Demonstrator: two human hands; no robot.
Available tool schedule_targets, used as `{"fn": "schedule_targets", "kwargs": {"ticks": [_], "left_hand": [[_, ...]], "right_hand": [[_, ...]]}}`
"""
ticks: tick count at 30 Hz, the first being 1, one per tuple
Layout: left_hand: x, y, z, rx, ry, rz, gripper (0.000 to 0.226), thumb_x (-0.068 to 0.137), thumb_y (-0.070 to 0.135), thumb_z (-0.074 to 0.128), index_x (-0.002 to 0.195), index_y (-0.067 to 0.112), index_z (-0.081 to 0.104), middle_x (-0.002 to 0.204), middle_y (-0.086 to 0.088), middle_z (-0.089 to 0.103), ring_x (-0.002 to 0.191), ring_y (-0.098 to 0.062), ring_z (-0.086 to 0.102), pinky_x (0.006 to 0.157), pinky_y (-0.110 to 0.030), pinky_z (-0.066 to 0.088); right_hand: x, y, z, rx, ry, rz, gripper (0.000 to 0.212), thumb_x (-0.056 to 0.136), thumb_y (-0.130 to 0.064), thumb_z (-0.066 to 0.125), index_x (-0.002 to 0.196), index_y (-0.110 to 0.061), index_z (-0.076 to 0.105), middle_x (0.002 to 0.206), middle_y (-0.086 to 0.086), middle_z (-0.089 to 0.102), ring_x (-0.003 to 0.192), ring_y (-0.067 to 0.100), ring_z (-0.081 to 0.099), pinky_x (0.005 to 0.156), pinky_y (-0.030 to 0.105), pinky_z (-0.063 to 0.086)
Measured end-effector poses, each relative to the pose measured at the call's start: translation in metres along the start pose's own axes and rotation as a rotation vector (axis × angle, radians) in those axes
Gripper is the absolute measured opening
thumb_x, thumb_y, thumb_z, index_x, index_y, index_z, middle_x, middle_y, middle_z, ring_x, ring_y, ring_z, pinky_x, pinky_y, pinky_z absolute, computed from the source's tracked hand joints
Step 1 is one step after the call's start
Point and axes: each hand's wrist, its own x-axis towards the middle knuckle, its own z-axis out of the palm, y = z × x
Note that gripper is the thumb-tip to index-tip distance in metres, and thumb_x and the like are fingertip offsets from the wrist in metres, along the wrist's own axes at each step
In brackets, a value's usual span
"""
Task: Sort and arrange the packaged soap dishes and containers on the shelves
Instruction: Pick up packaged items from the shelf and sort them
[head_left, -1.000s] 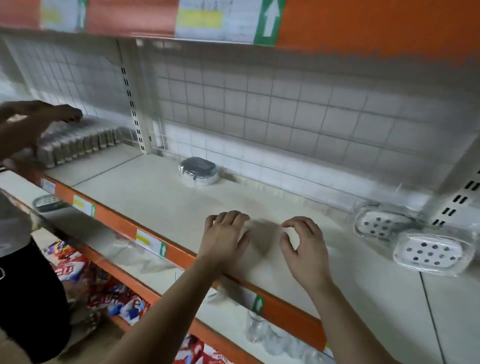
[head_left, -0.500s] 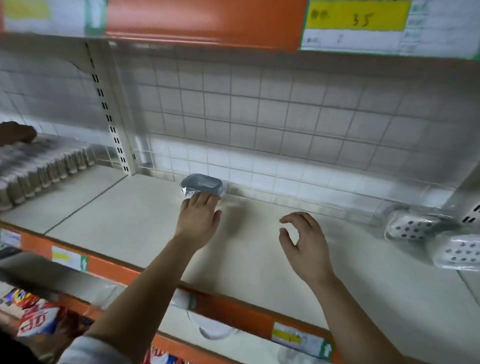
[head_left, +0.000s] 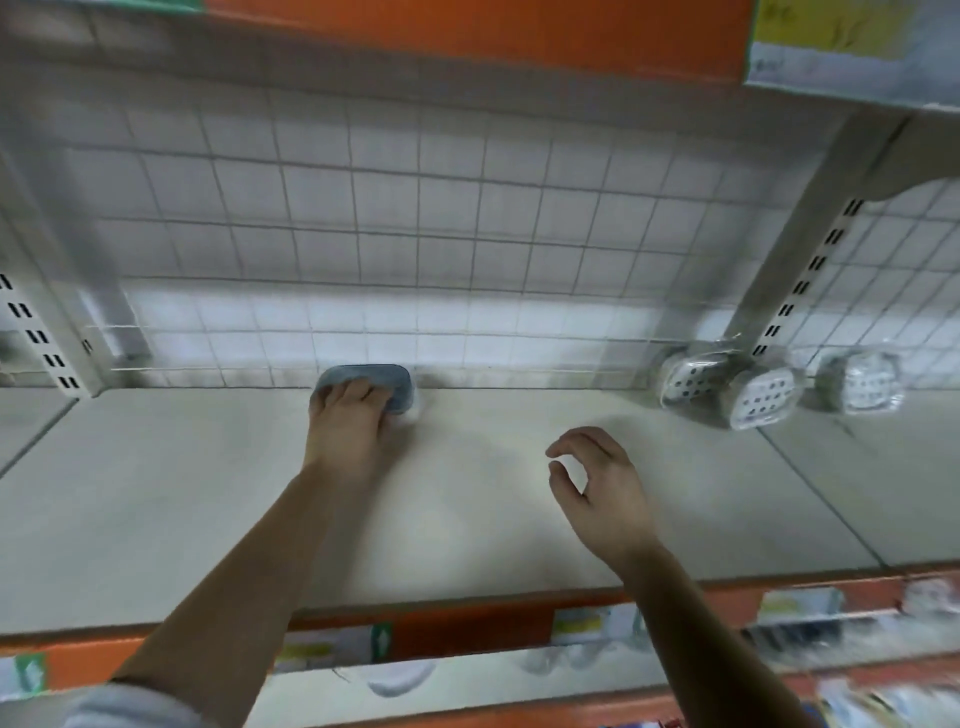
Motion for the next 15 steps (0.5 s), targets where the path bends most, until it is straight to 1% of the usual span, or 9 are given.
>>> {"fn": "schedule_targets", "kwargs": {"ticks": [2, 3, 5, 7, 9, 12, 13, 15], "left_hand": [[0.004, 0.016, 0.004, -0.014, -0.002, 0.066, 0.030, 0.095, 0.019, 0.053, 0.123, 0.019, 0.065, 0.125, -0.003, 0.059, 0.121, -0.026, 0.049, 0.106, -0.036, 0.022], [0.005, 0.024, 0.006, -0.023, -0.009, 0.090, 0.028, 0.095, 0.019, 0.053, 0.119, 0.019, 0.066, 0.124, -0.001, 0.059, 0.119, -0.025, 0.051, 0.105, -0.035, 0.026], [0.005, 0.041, 0.009, -0.083, -0.020, 0.129, 0.024, 0.091, 0.016, 0.058, 0.111, 0.017, 0.069, 0.120, -0.002, 0.060, 0.114, -0.025, 0.054, 0.099, -0.035, 0.036], [0.003, 0.057, 0.010, -0.172, 0.014, 0.175, 0.017, 0.085, 0.013, 0.065, 0.101, 0.013, 0.072, 0.110, -0.001, 0.062, 0.104, -0.025, 0.059, 0.091, -0.033, 0.043], [0.006, 0.071, 0.014, -0.184, 0.027, 0.242, 0.012, 0.084, 0.018, 0.067, 0.091, 0.010, 0.071, 0.104, 0.000, 0.062, 0.095, -0.024, 0.061, 0.084, -0.032, 0.046], [0.008, 0.094, 0.022, -0.206, -0.008, 0.330, 0.030, 0.087, 0.032, 0.055, 0.084, 0.005, 0.068, 0.100, -0.002, 0.063, 0.088, -0.025, 0.062, 0.077, -0.033, 0.051], [0.008, 0.105, 0.025, -0.209, -0.011, 0.348, 0.033, 0.088, 0.033, 0.053, 0.085, 0.004, 0.068, 0.099, -0.004, 0.065, 0.087, -0.027, 0.063, 0.075, -0.034, 0.052], [0.007, 0.127, 0.031, -0.193, -0.031, 0.369, 0.036, 0.087, 0.035, 0.053, 0.092, 0.004, 0.071, 0.104, -0.007, 0.067, 0.091, -0.031, 0.064, 0.078, -0.036, 0.053]], "right_hand": [[-0.003, 0.006, -0.007, -0.024, 0.037, 0.013, 0.014, 0.082, 0.000, 0.066, 0.091, -0.010, 0.069, 0.097, -0.003, 0.061, 0.094, 0.017, 0.059, 0.083, 0.028, 0.047], [-0.003, 0.010, -0.010, -0.027, 0.047, 0.019, 0.014, 0.081, 0.001, 0.066, 0.091, -0.010, 0.069, 0.096, -0.002, 0.061, 0.093, 0.018, 0.060, 0.083, 0.028, 0.047], [-0.005, 0.020, -0.017, -0.040, 0.065, 0.037, 0.015, 0.080, 0.002, 0.067, 0.090, -0.009, 0.069, 0.095, -0.001, 0.062, 0.092, 0.020, 0.060, 0.082, 0.029, 0.047], [-0.006, 0.031, -0.023, -0.062, 0.089, 0.043, 0.016, 0.079, 0.002, 0.067, 0.089, -0.010, 0.069, 0.094, -0.001, 0.062, 0.090, 0.020, 0.060, 0.081, 0.025, 0.044], [-0.006, 0.044, -0.031, -0.070, 0.102, 0.056, 0.017, 0.079, 0.000, 0.067, 0.090, -0.012, 0.069, 0.095, -0.001, 0.063, 0.091, 0.020, 0.060, 0.081, 0.024, 0.043], [-0.001, 0.068, -0.044, -0.070, 0.112, 0.075, 0.016, 0.080, 0.000, 0.066, 0.092, -0.010, 0.069, 0.097, 0.002, 0.064, 0.094, 0.023, 0.060, 0.084, 0.027, 0.044], [0.001, 0.077, -0.051, -0.070, 0.119, 0.081, 0.016, 0.080, 0.001, 0.066, 0.092, -0.009, 0.069, 0.098, 0.003, 0.065, 0.095, 0.025, 0.060, 0.085, 0.028, 0.043], [0.007, 0.096, -0.063, -0.071, 0.127, 0.092, 0.016, 0.080, 0.001, 0.066, 0.094, -0.007, 0.070, 0.099, 0.006, 0.065, 0.098, 0.027, 0.059, 0.085, 0.028, 0.042]]}}
